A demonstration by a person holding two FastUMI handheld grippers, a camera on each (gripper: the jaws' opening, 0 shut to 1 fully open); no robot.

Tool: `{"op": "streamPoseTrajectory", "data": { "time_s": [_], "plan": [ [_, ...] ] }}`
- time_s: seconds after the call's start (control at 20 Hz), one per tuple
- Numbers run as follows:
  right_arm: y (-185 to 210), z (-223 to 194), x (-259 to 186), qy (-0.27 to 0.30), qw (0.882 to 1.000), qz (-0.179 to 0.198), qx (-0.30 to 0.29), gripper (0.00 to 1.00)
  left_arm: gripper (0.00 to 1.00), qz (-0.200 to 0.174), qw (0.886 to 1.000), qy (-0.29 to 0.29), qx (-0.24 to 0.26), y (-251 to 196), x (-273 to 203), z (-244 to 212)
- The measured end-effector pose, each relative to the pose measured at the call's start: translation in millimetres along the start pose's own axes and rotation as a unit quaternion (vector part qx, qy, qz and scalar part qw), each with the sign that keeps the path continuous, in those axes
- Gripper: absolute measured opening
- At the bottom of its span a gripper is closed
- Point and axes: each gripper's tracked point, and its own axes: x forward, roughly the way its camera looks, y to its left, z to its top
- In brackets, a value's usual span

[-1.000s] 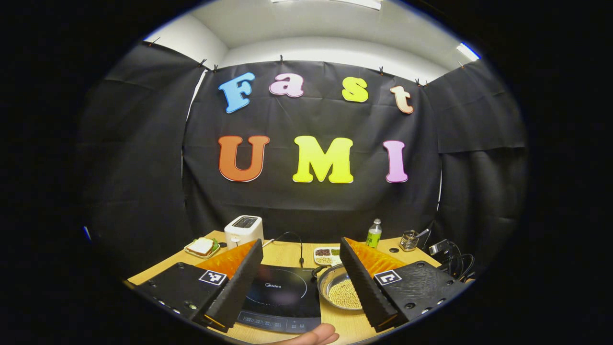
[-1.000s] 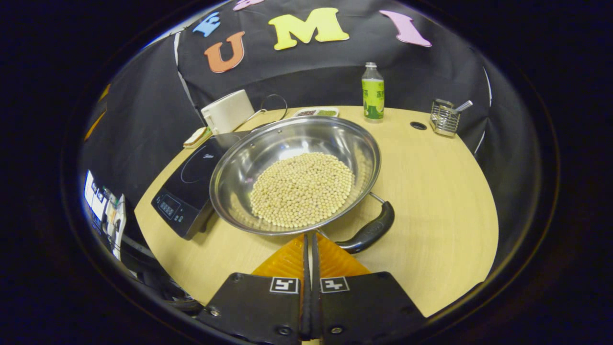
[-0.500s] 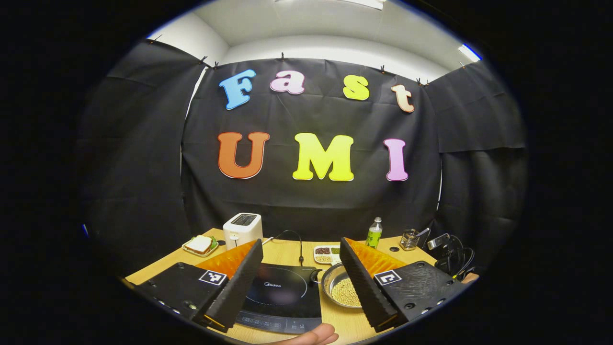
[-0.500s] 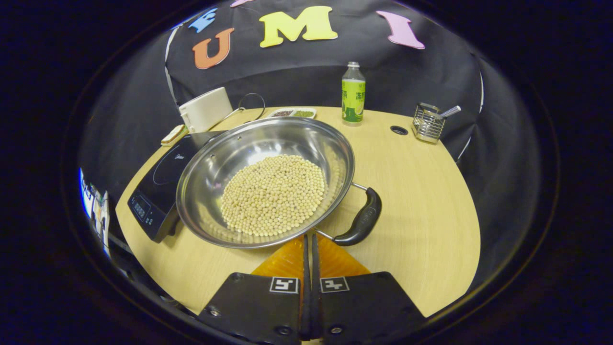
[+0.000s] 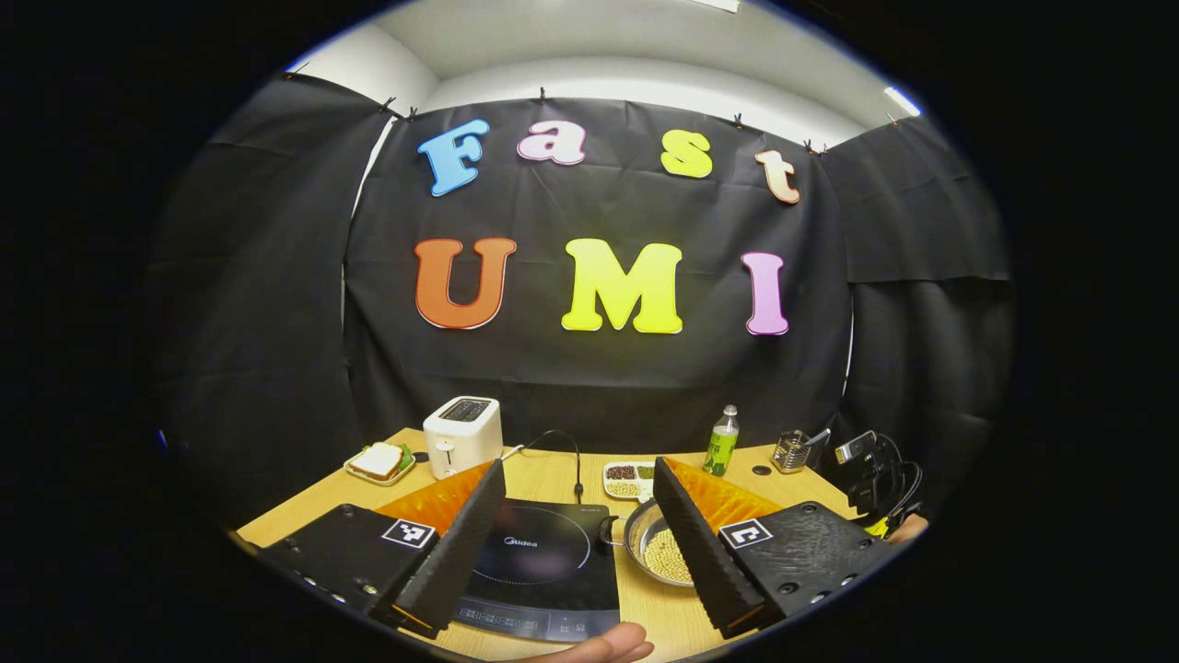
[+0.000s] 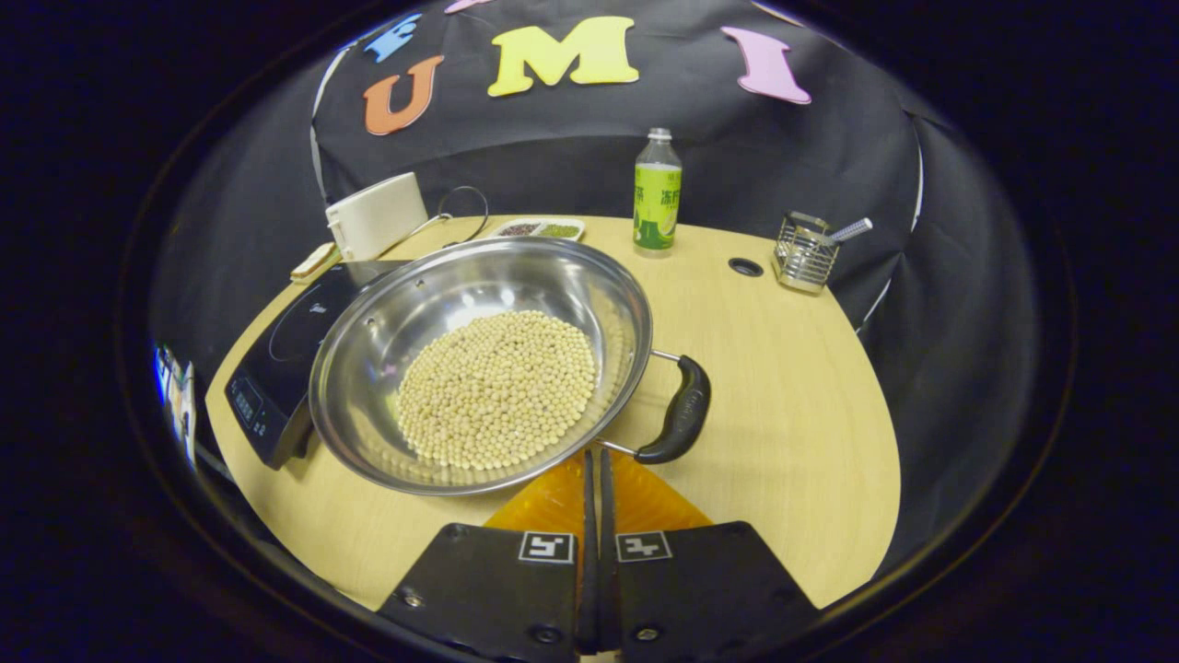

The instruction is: First push the handle of the pot to place it horizontally, then grasp the pot with both hands and set it on the induction cooktop.

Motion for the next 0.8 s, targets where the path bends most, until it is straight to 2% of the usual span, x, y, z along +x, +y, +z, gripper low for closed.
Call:
{"op": "streamPoseTrajectory", "data": {
  "time_s": [0.6, 0.8],
  "plan": [
    [-30.1, 21.4, 15.9, -0.026, 0.999, -0.021, 0.022, 0.04, 0.96, -0.021, 0.999, 0.044, -0.006, -21.8, 29.2, -32.6],
    [-38.9, 30.6, 9.9, -0.064, 0.996, -0.033, 0.044, 0.04, 0.96, -0.022, 0.997, 0.070, -0.013, -23.9, 46.7, -57.0]
  ]
}}
